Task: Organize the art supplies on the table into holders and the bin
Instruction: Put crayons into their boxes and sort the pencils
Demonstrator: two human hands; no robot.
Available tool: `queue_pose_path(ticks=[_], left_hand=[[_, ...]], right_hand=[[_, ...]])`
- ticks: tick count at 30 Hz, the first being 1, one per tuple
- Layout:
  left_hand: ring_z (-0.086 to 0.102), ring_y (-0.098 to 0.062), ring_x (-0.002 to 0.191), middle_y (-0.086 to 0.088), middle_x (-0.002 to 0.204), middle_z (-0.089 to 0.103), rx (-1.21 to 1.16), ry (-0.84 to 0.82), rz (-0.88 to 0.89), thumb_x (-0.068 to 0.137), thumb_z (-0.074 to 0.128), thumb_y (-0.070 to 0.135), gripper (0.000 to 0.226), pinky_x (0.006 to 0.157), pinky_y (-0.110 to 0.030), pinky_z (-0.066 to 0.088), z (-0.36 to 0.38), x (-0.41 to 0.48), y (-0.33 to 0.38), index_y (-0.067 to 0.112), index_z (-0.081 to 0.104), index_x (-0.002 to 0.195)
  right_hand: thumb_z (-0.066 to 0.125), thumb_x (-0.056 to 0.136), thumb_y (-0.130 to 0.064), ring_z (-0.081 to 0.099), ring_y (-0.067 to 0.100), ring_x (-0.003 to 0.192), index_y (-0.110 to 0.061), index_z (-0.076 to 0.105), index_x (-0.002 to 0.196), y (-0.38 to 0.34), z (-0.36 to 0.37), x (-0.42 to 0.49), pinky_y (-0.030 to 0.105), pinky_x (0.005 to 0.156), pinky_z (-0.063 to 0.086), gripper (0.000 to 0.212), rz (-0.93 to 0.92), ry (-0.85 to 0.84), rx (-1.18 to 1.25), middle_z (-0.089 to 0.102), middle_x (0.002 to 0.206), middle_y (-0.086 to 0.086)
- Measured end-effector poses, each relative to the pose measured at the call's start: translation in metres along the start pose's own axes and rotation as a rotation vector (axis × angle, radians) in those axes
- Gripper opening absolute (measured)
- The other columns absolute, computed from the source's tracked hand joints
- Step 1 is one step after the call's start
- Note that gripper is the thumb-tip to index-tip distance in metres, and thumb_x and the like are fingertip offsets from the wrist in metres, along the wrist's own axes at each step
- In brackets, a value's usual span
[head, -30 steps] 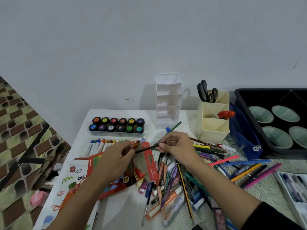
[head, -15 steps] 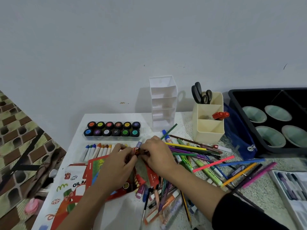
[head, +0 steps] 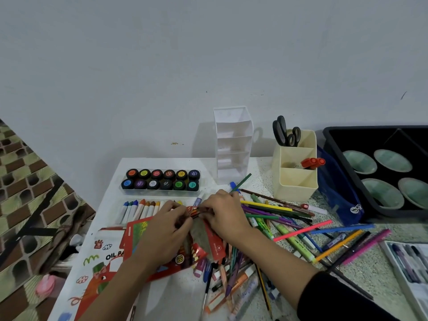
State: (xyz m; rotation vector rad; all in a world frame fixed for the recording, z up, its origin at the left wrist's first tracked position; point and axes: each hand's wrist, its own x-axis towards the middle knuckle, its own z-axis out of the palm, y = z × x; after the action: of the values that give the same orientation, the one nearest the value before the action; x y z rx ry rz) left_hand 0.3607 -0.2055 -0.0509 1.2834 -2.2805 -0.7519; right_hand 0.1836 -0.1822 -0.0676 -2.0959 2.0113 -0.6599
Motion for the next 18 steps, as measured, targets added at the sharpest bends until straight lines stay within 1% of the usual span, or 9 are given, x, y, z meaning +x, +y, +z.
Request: queue_pose_path(ticks=[3,5,6,8,10,12,15,18], left_hand=[[0.050,-0.002,0.086,0.009,0.094,0.049,0.006,-0.008,0.004,0.099,0.054,0.026,0.017,0.072,-0.018,0.041,0.0017,0.0007,0.0027,0.018,0.061,0.085],[0.050,-0.004,0.084,0.008,0.092,0.049,0.020,-0.009,-0.002,0.099,0.054,0.027,0.018,0.071,-0.019,0.041,0.0021,0.0017,0.0038,0.019,0.060,0.083],[0.050,-0.006,0.082,0.007,0.090,0.049,0.026,-0.008,-0.007,0.098,0.054,0.028,0.019,0.069,-0.020,0.040,0.0021,0.0017,0.0042,0.020,0.059,0.082],[0.049,-0.007,0.080,0.007,0.088,0.048,0.049,-0.006,-0.015,0.098,0.053,0.030,0.020,0.066,-0.020,0.039,0.0023,0.0019,0.0039,0.020,0.058,0.081],[0.049,-0.007,0.079,0.007,0.087,0.048,0.074,-0.003,-0.017,0.097,0.053,0.033,0.021,0.065,-0.021,0.039,0.0027,0.0014,0.0028,0.021,0.057,0.081],[0.049,-0.007,0.077,0.007,0.086,0.048,0.072,0.001,-0.014,0.097,0.053,0.033,0.021,0.064,-0.022,0.039,0.0030,0.0010,0.0019,0.022,0.056,0.079],[0.049,-0.007,0.078,0.008,0.087,0.047,0.057,-0.006,-0.001,0.097,0.053,0.032,0.020,0.065,-0.021,0.039,0.0034,0.0001,0.0012,0.022,0.056,0.080],[0.051,-0.005,0.083,0.010,0.092,0.049,0.055,-0.006,0.003,0.099,0.053,0.033,0.019,0.072,-0.025,0.046,0.0032,-0.0017,-0.0001,0.020,0.062,0.088]], right_hand=[[0.064,0.091,-0.023,0.054,0.023,0.098,-0.028,0.075,0.097,-0.0046,0.0025,0.0024,0.039,0.083,0.028,0.013,0.024,0.006,0.049,0.070,0.090,-0.003],[0.069,0.089,-0.027,0.055,0.020,0.099,-0.029,0.073,0.099,-0.0048,0.0034,0.0038,0.038,0.089,0.031,0.011,0.065,0.023,0.101,0.071,0.092,-0.004],[0.071,0.088,-0.030,0.054,0.020,0.101,-0.029,0.073,0.100,-0.0047,0.0039,0.0039,0.040,0.092,0.033,0.012,0.074,0.021,0.103,0.070,0.094,-0.004],[0.070,0.089,-0.038,0.049,0.019,0.107,-0.030,0.074,0.105,-0.0049,0.0045,0.0024,0.043,0.096,0.033,0.018,0.072,0.002,0.048,0.065,0.103,-0.006],[0.068,0.090,-0.043,0.045,0.019,0.111,-0.032,0.075,0.110,-0.0039,0.0041,0.0003,0.043,0.097,0.030,0.024,0.078,-0.016,0.004,0.060,0.110,-0.007],[0.066,0.092,-0.044,0.045,0.018,0.112,-0.031,0.076,0.108,-0.0012,0.0040,-0.0009,0.042,0.097,0.028,0.024,0.074,-0.024,-0.004,0.061,0.111,-0.008],[0.064,0.094,-0.042,0.044,0.020,0.110,-0.031,0.077,0.104,0.0018,0.0055,-0.0029,0.044,0.096,0.029,0.020,0.035,-0.026,0.015,0.061,0.108,-0.010],[0.059,0.097,-0.042,0.041,0.020,0.109,-0.036,0.076,0.108,0.0050,0.0047,-0.0042,0.045,0.093,0.030,0.021,-0.011,-0.054,-0.004,0.058,0.107,-0.008]])
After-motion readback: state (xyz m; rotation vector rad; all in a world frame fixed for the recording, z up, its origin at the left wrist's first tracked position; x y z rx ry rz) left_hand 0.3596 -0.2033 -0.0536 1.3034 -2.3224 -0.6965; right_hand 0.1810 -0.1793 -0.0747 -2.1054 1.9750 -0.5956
